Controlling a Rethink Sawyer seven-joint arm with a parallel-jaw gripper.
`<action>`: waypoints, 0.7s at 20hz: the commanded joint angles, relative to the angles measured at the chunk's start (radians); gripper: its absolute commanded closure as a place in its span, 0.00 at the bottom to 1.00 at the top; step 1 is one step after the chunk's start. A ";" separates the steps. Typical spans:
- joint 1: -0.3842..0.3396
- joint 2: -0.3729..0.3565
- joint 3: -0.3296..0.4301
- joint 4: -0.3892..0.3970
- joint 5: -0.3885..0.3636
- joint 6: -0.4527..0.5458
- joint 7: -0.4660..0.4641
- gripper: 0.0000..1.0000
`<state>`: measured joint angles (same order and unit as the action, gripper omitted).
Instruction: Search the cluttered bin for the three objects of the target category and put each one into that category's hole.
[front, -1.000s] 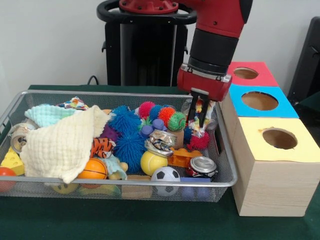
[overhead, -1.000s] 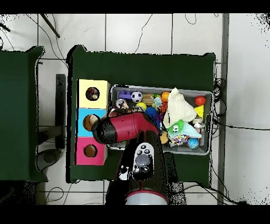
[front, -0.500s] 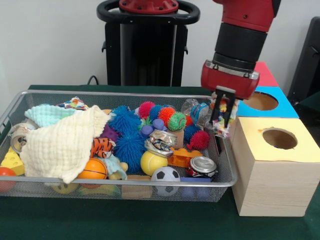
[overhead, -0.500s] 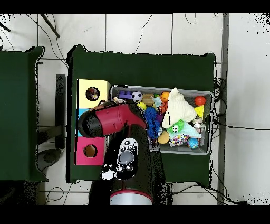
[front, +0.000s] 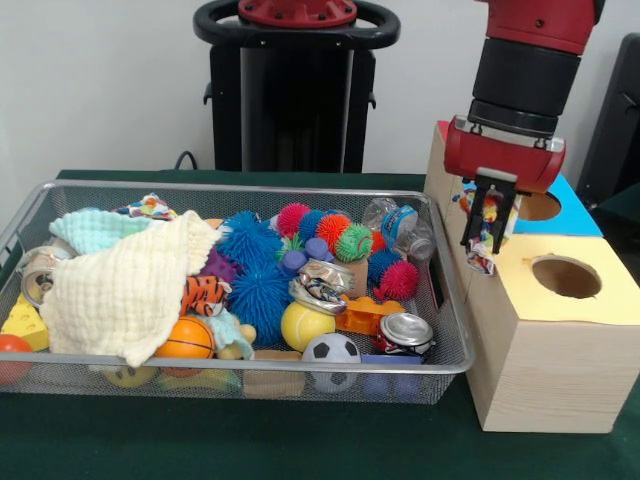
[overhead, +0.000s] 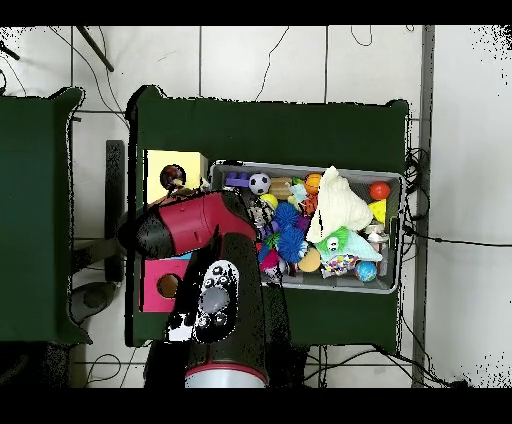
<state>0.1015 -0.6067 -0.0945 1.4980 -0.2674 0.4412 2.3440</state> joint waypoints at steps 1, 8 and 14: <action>0.031 0.031 0.028 -0.027 0.057 0.108 0.114 1.00; 0.039 0.049 0.022 -0.036 0.075 0.097 0.129 1.00; 0.063 0.062 0.000 -0.054 0.094 0.109 0.145 1.00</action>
<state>0.1312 -0.5939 -0.1348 1.4874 -0.2428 0.4414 2.3440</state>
